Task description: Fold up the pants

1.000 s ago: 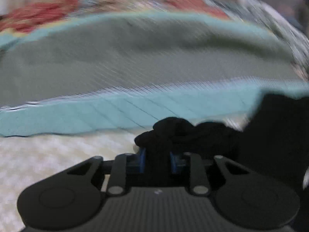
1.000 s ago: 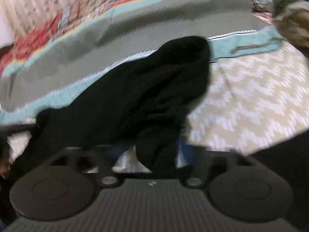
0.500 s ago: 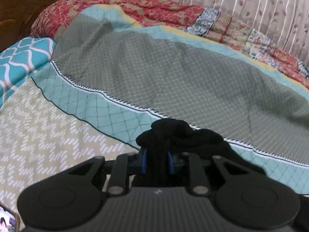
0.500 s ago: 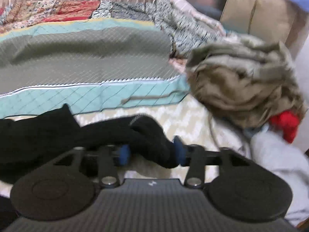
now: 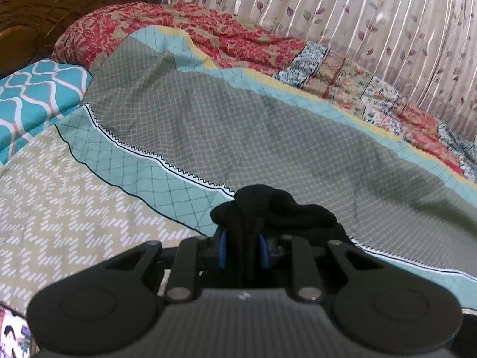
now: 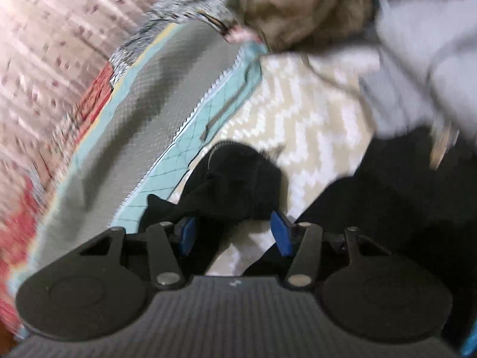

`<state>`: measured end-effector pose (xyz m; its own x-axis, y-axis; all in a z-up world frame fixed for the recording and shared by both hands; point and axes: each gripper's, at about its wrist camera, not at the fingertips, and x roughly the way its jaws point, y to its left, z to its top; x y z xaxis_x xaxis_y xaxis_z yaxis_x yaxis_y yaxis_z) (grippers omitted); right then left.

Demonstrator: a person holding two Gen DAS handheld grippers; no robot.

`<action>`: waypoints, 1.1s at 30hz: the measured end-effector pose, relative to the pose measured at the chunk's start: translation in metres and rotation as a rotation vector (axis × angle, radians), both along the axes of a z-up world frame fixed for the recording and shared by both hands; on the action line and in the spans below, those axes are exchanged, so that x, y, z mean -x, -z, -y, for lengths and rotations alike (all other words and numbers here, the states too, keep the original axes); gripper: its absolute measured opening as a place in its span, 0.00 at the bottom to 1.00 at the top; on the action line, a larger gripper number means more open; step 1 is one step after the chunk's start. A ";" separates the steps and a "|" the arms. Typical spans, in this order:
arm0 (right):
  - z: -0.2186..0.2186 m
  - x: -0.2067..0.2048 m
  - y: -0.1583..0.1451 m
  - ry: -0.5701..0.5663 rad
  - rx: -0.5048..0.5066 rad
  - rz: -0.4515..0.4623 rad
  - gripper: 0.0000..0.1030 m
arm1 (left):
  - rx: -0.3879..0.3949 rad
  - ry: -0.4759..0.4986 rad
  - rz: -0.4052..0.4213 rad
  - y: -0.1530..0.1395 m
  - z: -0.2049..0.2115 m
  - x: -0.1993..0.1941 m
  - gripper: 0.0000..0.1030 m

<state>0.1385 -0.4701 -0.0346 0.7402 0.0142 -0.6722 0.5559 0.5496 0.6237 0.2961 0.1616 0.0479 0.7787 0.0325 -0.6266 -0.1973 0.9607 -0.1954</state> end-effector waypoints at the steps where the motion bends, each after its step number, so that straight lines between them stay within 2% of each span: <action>1: 0.002 0.001 0.003 0.018 -0.067 0.017 0.54 | 0.007 0.001 0.005 -0.004 -0.001 0.005 0.19; 3: 0.004 0.010 0.006 0.058 -0.192 0.063 0.54 | 0.020 0.008 0.019 -0.012 -0.002 0.018 0.19; 7: -0.003 0.037 0.000 0.103 -0.272 0.117 0.55 | 0.047 -0.002 0.050 -0.026 -0.009 0.040 0.19; 10: -0.004 0.039 -0.006 0.109 -0.257 0.130 0.61 | 0.054 -0.005 0.056 -0.034 -0.011 0.051 0.19; 12: -0.005 0.032 -0.007 0.110 -0.237 0.123 0.61 | 0.053 -0.005 0.054 -0.038 -0.010 0.056 0.19; 16: 0.002 0.001 0.009 0.127 -0.196 0.037 0.61 | 0.064 -0.015 0.060 -0.045 -0.007 0.066 0.19; 17: 0.004 -0.001 0.015 0.123 -0.200 0.028 0.51 | 0.068 -0.018 0.064 -0.047 -0.007 0.069 0.19; 18: 0.006 -0.003 0.019 0.113 -0.201 0.026 0.34 | 0.074 -0.019 0.070 -0.050 -0.007 0.072 0.19; 19: 0.008 0.000 0.019 0.108 -0.200 0.022 0.08 | 0.083 -0.022 0.077 -0.054 -0.007 0.076 0.19; 20: 0.009 0.005 0.013 0.120 -0.202 0.040 0.07 | 0.093 -0.022 0.090 -0.058 -0.009 0.081 0.19; 22: 0.007 0.030 -0.009 0.128 -0.164 0.136 0.07 | 0.112 -0.027 0.114 -0.065 -0.016 0.089 0.18; 24: 0.009 0.055 -0.047 0.129 -0.088 0.234 0.07 | 0.148 -0.041 0.136 -0.072 -0.027 0.097 0.18; 28: 0.015 0.089 -0.112 0.181 0.043 0.373 0.07 | 0.209 -0.074 0.160 -0.078 -0.041 0.096 0.18; 31: 0.019 0.076 -0.139 0.155 0.122 0.402 0.07 | 0.213 -0.087 0.151 -0.073 -0.039 0.078 0.18; 33: 0.020 0.051 -0.142 0.133 0.184 0.363 0.07 | 0.204 -0.091 0.135 -0.066 -0.032 0.060 0.18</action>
<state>0.0879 -0.4904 0.1075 0.9164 -0.1935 -0.3504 0.3923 0.6082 0.6900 0.2359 0.1938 0.1136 0.8553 -0.0099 -0.5180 -0.2402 0.8783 -0.4134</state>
